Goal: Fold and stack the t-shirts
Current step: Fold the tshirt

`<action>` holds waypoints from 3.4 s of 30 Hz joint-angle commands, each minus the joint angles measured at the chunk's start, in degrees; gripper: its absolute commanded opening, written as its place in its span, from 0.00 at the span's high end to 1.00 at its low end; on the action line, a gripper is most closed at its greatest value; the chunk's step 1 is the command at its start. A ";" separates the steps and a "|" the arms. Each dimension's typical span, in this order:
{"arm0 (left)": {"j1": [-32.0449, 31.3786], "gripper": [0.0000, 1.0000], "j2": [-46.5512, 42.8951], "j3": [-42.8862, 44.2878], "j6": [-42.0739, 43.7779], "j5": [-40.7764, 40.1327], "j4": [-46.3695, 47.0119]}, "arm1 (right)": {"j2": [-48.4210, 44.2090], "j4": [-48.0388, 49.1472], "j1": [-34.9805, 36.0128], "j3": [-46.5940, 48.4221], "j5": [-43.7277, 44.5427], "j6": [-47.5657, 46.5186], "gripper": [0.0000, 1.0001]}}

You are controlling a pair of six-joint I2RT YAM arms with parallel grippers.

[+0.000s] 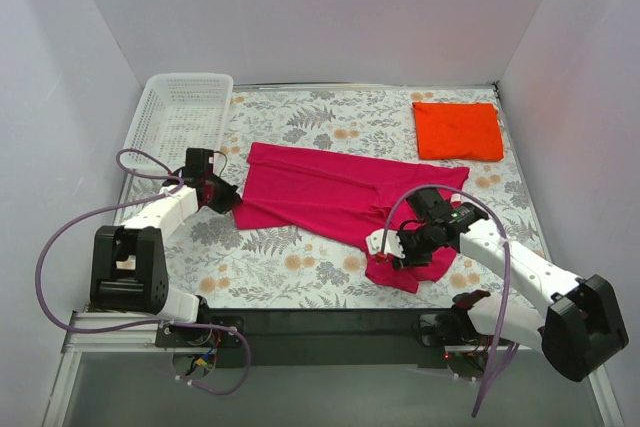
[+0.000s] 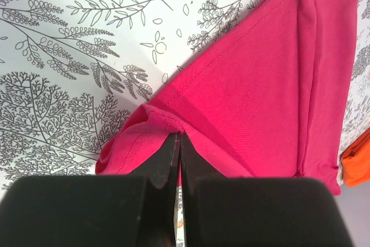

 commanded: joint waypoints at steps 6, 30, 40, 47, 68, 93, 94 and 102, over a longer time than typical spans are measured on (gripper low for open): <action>0.58 1.00 -0.03 0.58 1.37 0.29 1.84 | -6.57 -9.48 1.54 -2.14 -6.36 -3.74 0.66; 0.58 1.00 0.58 -0.47 1.81 1.43 2.54 | -7.71 -9.31 7.79 -9.01 7.09 -8.14 0.58; 0.58 1.00 0.84 -0.56 1.81 2.05 2.90 | -5.87 -3.07 7.79 -12.00 9.03 -5.86 0.69; 0.58 1.00 0.85 -0.38 2.16 2.40 2.98 | -8.15 -5.86 7.70 -5.97 5.53 -1.91 0.91; 0.58 1.00 -4.69 1.90 2.60 3.81 2.11 | -14.57 -15.63 -5.13 18.04 -6.61 2.32 0.99; 0.49 1.00 -12.51 -9.70 3.13 11.28 -8.70 | -18.17 -30.13 -14.01 35.37 -14.78 -6.38 0.99; 0.49 1.00 -13.04 -9.70 3.56 11.11 -9.05 | -18.61 -30.13 -14.18 35.80 -14.87 -6.12 0.99; 0.41 1.00 -15.85 -8.03 5.59 10.22 -12.48 | -24.67 -30.22 -14.80 33.54 -11.28 -4.01 0.99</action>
